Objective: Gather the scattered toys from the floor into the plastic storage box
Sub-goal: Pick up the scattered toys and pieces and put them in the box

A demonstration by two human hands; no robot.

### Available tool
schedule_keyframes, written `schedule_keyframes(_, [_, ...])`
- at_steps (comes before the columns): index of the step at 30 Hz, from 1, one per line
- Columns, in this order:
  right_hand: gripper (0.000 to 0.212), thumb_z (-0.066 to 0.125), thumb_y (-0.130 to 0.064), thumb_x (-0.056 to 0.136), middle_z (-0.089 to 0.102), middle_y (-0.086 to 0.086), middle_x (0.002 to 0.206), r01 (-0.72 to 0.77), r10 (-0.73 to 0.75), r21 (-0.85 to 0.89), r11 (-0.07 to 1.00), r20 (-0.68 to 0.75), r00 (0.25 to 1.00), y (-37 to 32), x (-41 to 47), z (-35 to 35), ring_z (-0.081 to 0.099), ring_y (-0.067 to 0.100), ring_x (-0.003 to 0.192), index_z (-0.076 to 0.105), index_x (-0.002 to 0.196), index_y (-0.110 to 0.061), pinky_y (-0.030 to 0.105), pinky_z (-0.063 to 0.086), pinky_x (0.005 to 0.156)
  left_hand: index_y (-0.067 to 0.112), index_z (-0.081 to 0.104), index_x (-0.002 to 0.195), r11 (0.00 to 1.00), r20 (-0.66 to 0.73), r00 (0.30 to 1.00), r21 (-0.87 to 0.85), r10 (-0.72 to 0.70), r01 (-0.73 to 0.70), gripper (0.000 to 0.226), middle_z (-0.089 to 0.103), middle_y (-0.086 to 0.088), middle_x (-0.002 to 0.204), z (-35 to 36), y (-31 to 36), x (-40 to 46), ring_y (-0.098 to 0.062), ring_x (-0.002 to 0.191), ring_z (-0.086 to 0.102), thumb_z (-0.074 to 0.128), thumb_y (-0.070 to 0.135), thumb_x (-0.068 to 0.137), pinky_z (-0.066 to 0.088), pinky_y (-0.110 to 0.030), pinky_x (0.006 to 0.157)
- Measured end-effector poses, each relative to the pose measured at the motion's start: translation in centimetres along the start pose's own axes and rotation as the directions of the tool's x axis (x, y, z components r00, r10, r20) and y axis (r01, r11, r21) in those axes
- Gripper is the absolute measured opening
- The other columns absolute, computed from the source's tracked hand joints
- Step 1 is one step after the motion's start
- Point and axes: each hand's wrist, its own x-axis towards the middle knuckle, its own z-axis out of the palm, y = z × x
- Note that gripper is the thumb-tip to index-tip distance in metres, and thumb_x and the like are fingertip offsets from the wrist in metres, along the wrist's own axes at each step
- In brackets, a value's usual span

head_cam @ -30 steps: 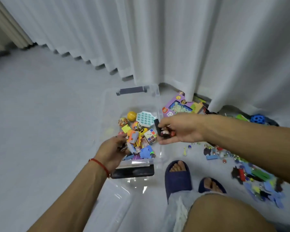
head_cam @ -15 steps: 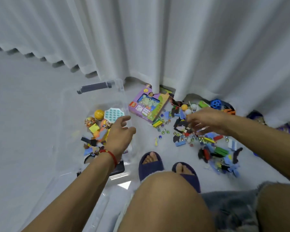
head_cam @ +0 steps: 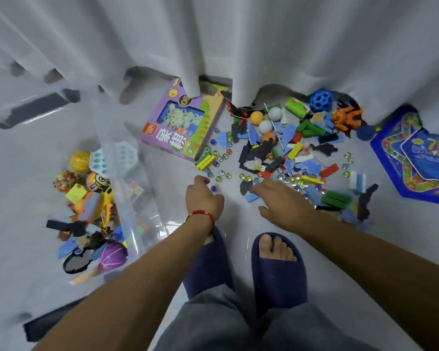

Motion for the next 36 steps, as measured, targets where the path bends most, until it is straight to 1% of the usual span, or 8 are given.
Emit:
schedule_keyframes(5, [0.057, 0.066, -0.024, 0.085, 0.046, 0.007, 0.140, 0.209, -0.230, -0.179, 0.961, -0.103, 0.968, -1.5, 5.6, 1.7, 0.049, 0.030, 0.120, 0.046, 0.139, -0.020, 0.044, 0.047, 0.091, 0.013, 0.050, 0.138, 0.898, -0.183, 0.911, 0.320, 0.370, -0.301, 0.060, 0.052, -0.013, 0.128, 0.7, 1.4, 5.1, -0.032, 0.116, 0.045, 0.061, -0.004, 0.082, 0.043, -0.038, 0.094])
schedule_keyframes(12, [0.038, 0.066, -0.035, 0.081, 0.055, 0.007, 0.117, 0.173, -0.241, -0.221, 0.960, -0.334, 0.911, -4.6, 11.3, 3.2, 0.050, 0.027, 0.108, 0.058, 0.114, -0.017, 0.040, 0.043, 0.083, 0.009, 0.064, 0.117, 0.746, -0.129, 0.807, 0.485, 0.577, -0.456, 0.029, 0.057, -0.012, 0.124, 1.8, -0.7, 8.2, -0.032, 0.108, 0.049, 0.061, 0.008, 0.088, 0.051, -0.042, 0.086])
schedule_keyframes(18, [0.026, 0.070, -0.021, 0.085, 0.058, 0.012, 0.115, 0.040, -0.071, -0.082, 0.996, -0.411, 0.909, -4.5, 11.5, 4.8, 0.055, 0.030, 0.098, 0.061, 0.107, -0.012, 0.038, 0.053, 0.073, 0.008, 0.063, 0.113, 0.734, -0.107, 0.832, 0.540, 0.545, -0.411, 0.028, 0.057, -0.013, 0.116, 1.1, -0.5, 8.6, -0.031, 0.105, 0.051, 0.067, 0.005, 0.086, 0.051, -0.041, 0.084])
schedule_keyframes(25, [0.051, 0.062, 0.014, 0.072, 0.049, 0.014, 0.123, 0.091, -0.109, -0.073, 0.993, -0.322, 0.941, -3.7, 10.1, 5.0, 0.046, 0.033, 0.110, 0.054, 0.117, -0.009, 0.039, 0.049, 0.076, 0.009, 0.058, 0.113, 0.854, -0.174, 0.886, 0.398, 0.429, -0.335, 0.031, 0.060, -0.014, 0.111, 2.1, -1.6, 7.7, -0.029, 0.097, 0.054, 0.071, 0.015, 0.085, 0.051, -0.041, 0.085])
schedule_keyframes(30, [0.027, 0.071, 0.000, 0.081, 0.055, 0.010, 0.111, 0.033, 0.024, 0.136, 0.990, -0.397, 0.918, -3.6, 11.0, 6.0, 0.055, 0.023, 0.098, 0.066, 0.107, -0.007, 0.029, 0.048, 0.076, 0.012, 0.050, 0.125, 0.897, -0.162, 0.921, 0.337, 0.354, -0.286, 0.054, 0.058, -0.012, 0.117, 2.1, -1.3, 8.0, -0.028, 0.105, 0.051, 0.077, 0.021, 0.079, 0.049, -0.038, 0.090])
schedule_keyframes(32, [0.014, 0.069, -0.010, 0.088, 0.060, 0.004, 0.107, 0.003, 0.278, 0.555, 0.832, -0.421, 0.863, -3.7, 10.1, 4.8, 0.059, 0.016, 0.088, 0.070, 0.101, -0.012, 0.023, 0.048, 0.072, 0.016, 0.047, 0.132, 0.883, -0.122, 0.925, 0.366, 0.359, -0.294, 0.062, 0.053, -0.013, 0.122, 2.2, -1.2, 7.9, -0.030, 0.110, 0.049, 0.078, 0.021, 0.078, 0.048, -0.039, 0.092])
schedule_keyframes(33, [0.010, 0.069, -0.010, 0.088, 0.064, 0.003, 0.101, 0.004, 0.412, 0.784, 0.621, -0.331, 0.849, -3.7, 9.5, 4.1, 0.062, 0.015, 0.082, 0.070, 0.097, -0.013, 0.023, 0.051, 0.066, 0.020, 0.046, 0.133, 0.874, -0.096, 0.929, 0.385, 0.359, -0.297, 0.063, 0.050, -0.014, 0.125, 2.2, -1.1, 7.9, -0.031, 0.112, 0.047, 0.078, 0.021, 0.079, 0.047, -0.039, 0.094])
schedule_keyframes(36, [0.007, 0.062, -0.007, 0.093, 0.063, 0.008, 0.089, -0.002, 0.422, 0.956, -0.294, 0.131, 0.897, -3.1, 7.1, 2.0, 0.056, 0.015, 0.068, 0.069, 0.096, -0.006, 0.019, 0.045, 0.050, 0.025, 0.048, 0.132, 0.866, -0.027, 0.947, 0.415, 0.319, -0.280, 0.057, 0.041, -0.015, 0.130, 2.1, -0.6, 8.1, -0.035, 0.117, 0.041, 0.075, 0.022, 0.082, 0.045, -0.040, 0.096])
